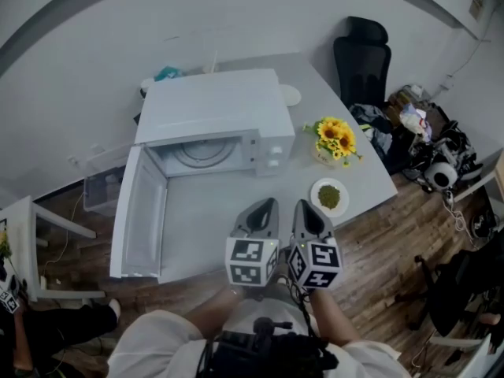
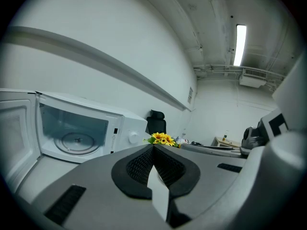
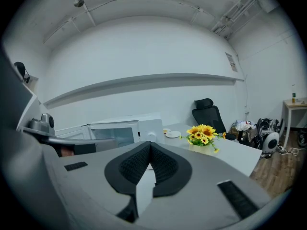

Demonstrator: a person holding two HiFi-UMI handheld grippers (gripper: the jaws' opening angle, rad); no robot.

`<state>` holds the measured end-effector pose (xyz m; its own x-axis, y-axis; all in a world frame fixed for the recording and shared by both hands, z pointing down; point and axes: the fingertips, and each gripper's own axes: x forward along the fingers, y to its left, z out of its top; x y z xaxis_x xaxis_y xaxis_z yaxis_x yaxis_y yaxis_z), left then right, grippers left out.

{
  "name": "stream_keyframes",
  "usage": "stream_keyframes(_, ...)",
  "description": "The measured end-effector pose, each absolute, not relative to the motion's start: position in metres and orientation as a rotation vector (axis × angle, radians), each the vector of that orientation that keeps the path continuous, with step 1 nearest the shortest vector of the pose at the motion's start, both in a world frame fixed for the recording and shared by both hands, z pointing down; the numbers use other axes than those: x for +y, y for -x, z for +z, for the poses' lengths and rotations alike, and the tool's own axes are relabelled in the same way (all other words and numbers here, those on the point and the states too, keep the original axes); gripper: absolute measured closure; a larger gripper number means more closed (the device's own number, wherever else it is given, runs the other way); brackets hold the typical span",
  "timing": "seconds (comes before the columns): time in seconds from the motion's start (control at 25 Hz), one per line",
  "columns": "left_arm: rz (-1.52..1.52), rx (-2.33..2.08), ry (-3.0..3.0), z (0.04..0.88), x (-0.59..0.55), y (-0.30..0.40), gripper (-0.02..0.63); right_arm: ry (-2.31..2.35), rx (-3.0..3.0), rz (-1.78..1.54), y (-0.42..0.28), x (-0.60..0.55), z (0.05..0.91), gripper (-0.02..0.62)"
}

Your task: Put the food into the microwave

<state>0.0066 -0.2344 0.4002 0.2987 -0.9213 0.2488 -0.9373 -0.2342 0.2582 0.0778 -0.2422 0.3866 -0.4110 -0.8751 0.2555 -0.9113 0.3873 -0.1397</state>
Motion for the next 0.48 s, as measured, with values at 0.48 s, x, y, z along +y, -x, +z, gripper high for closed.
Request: stream_keyframes(0.48,0.072,-1.753,-2.186,0.387,-0.258,-0.020,0.597,-1.531,-2.575,0.391,-0.090,-0.269,0.374,0.578)
